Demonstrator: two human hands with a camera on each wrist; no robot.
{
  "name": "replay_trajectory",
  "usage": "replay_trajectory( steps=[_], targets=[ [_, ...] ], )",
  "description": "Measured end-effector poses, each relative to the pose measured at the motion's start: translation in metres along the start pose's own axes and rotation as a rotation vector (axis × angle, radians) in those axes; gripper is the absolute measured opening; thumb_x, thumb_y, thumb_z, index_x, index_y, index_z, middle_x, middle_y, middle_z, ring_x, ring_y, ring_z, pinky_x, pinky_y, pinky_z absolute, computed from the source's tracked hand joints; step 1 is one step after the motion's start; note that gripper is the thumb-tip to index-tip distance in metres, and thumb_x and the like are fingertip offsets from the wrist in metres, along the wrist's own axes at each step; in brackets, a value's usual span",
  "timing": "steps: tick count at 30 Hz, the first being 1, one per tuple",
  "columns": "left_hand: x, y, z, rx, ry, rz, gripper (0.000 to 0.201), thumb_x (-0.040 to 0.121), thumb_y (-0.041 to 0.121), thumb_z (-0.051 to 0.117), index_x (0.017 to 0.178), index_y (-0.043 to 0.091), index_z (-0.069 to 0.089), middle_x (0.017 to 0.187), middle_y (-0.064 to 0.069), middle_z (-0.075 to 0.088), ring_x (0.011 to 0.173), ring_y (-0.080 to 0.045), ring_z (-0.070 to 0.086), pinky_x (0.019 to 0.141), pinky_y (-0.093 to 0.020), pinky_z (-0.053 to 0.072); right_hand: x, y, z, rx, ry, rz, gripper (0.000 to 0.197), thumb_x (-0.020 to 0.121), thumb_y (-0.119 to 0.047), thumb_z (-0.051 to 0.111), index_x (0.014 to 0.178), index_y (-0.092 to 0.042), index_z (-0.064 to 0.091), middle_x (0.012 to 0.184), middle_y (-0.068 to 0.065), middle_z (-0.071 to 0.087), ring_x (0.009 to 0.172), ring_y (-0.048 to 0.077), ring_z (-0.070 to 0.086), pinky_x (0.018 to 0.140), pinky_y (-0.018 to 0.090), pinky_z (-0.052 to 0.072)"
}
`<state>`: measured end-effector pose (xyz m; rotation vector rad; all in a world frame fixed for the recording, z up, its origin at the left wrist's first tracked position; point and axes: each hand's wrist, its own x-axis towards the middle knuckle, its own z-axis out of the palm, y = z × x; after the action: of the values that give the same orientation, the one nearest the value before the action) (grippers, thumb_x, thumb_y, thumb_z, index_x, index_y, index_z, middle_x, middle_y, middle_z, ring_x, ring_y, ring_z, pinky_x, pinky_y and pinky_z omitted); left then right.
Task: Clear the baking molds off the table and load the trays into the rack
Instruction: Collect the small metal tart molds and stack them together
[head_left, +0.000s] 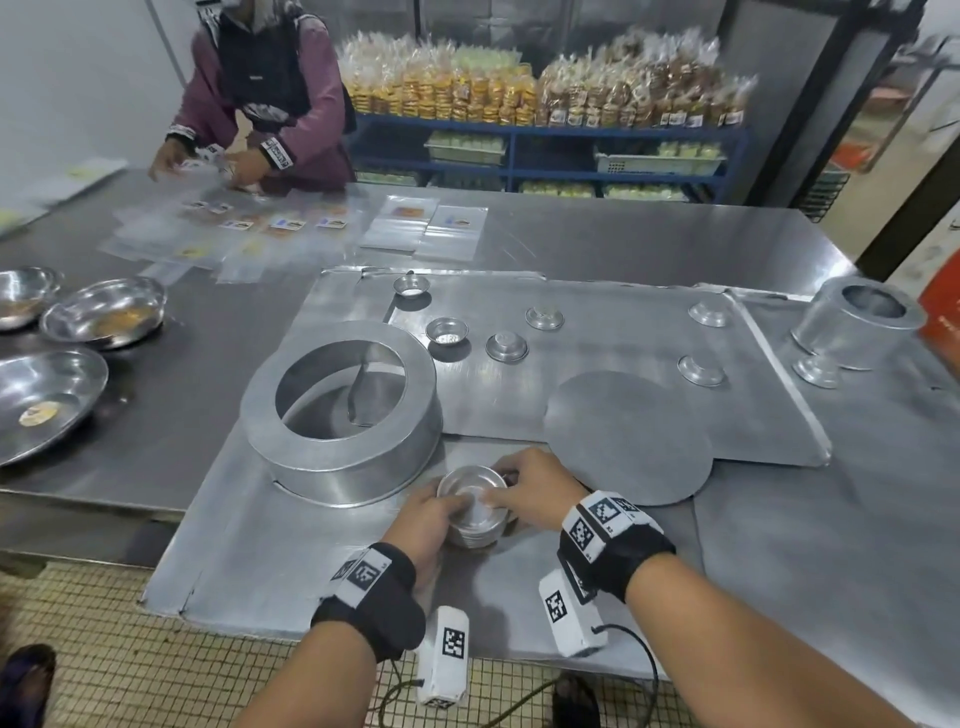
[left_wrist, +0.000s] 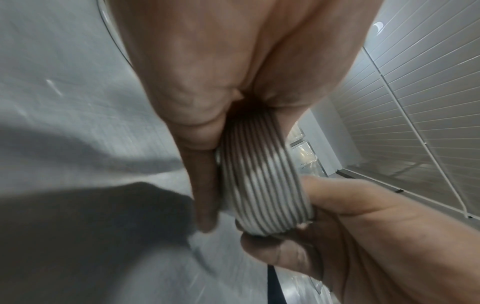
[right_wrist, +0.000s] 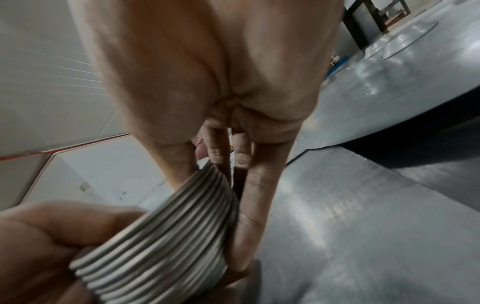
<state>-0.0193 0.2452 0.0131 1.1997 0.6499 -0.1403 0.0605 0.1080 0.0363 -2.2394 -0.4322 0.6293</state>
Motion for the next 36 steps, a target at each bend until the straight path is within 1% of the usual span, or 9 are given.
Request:
replay_trajectory(
  steps=[2,6,8,10,16,22,25,31,36],
  targets=[
    [0.000,0.001,0.001,0.045,-0.011,0.003,0.021,0.091,-0.009,0.053,0.099,0.004,0.067,0.093,-0.024,0.072,0.089,-0.037,0.067,0.094,-0.061,0.049,-0.001,0.003,0.000,-0.018,-0.018,0.027,0.017,0.078,-0.020,0.076,0.095,-0.016,0.075,0.086,0.000,0.073,0.073,0.009,0.067,0.056,0.012,0.045],
    [0.001,0.003,0.001,0.172,-0.019,0.005,0.024,0.087,-0.013,0.054,0.095,0.003,0.070,0.093,-0.024,0.073,0.086,-0.034,0.068,0.091,-0.050,0.053,-0.002,0.006,0.000,-0.091,-0.019,0.040,0.023,0.078,-0.023,0.076,0.099,-0.015,0.075,0.085,-0.003,0.069,0.076,0.009,0.063,0.057,0.011,0.041],
    [0.003,0.003,0.000,0.245,-0.026,0.008,0.025,0.084,-0.014,0.054,0.093,0.003,0.071,0.089,-0.023,0.073,0.080,-0.033,0.067,0.075,-0.041,0.057,-0.003,0.009,0.000,-0.104,-0.023,0.060,0.023,0.077,-0.023,0.076,0.099,-0.016,0.075,0.083,-0.004,0.067,0.072,0.005,0.060,0.055,0.011,0.039],
    [0.003,0.004,0.000,0.321,-0.015,0.018,0.027,0.081,-0.014,0.055,0.086,0.006,0.073,0.076,-0.015,0.071,0.069,-0.027,0.064,0.058,-0.028,0.051,-0.003,0.012,0.002,-0.109,-0.032,0.083,0.023,0.077,-0.023,0.075,0.098,-0.016,0.074,0.083,-0.003,0.067,0.074,0.008,0.063,0.058,0.014,0.043],
    [0.004,0.006,-0.001,0.468,-0.019,0.084,0.038,0.054,0.003,0.056,0.081,0.016,0.079,0.088,-0.013,0.077,0.086,-0.027,0.069,0.086,-0.041,0.056,-0.005,0.017,0.007,-0.091,-0.054,0.087,0.022,0.076,-0.023,0.076,0.096,-0.014,0.074,0.085,0.000,0.068,0.084,0.017,0.067,0.068,0.023,0.051],
    [0.009,0.004,-0.002,0.616,-0.034,0.092,0.043,0.066,-0.012,0.052,0.079,0.018,0.081,0.082,-0.008,0.078,0.079,-0.023,0.069,0.081,-0.042,0.058,-0.004,0.019,0.010,-0.080,-0.065,0.103,0.025,0.073,-0.020,0.077,0.096,-0.011,0.075,0.090,0.008,0.073,0.080,0.019,0.071,0.068,0.029,0.059],
    [0.012,0.009,-0.001,0.750,-0.049,0.131,0.038,0.070,-0.009,0.056,0.081,0.019,0.079,0.079,-0.003,0.077,0.076,-0.020,0.069,0.074,-0.039,0.059,-0.003,0.020,0.012,-0.033,-0.075,0.109,0.025,0.069,-0.017,0.078,0.092,-0.008,0.074,0.086,0.013,0.073,0.071,0.025,0.073,0.067,0.042,0.062],
    [0.018,0.026,0.015,1.163,-0.087,0.145,0.024,0.082,0.020,0.061,0.101,0.019,0.076,0.098,-0.003,0.075,0.094,-0.020,0.069,0.087,-0.034,0.057,0.001,0.021,0.007,-0.073,-0.144,0.103,0.019,0.072,-0.015,0.071,0.089,-0.007,0.073,0.082,0.014,0.073,0.064,0.027,0.074,0.062,0.045,0.062],
    [0.032,0.048,0.038,1.313,-0.116,0.088,0.035,0.084,0.013,0.055,0.113,0.009,0.073,0.116,-0.011,0.072,0.107,-0.024,0.067,0.096,-0.036,0.054,0.003,0.024,-0.011,-0.098,-0.204,0.067,0.029,0.083,-0.024,0.068,0.109,-0.012,0.069,0.091,0.008,0.072,0.069,0.026,0.074,0.062,0.040,0.063]
  ],
)
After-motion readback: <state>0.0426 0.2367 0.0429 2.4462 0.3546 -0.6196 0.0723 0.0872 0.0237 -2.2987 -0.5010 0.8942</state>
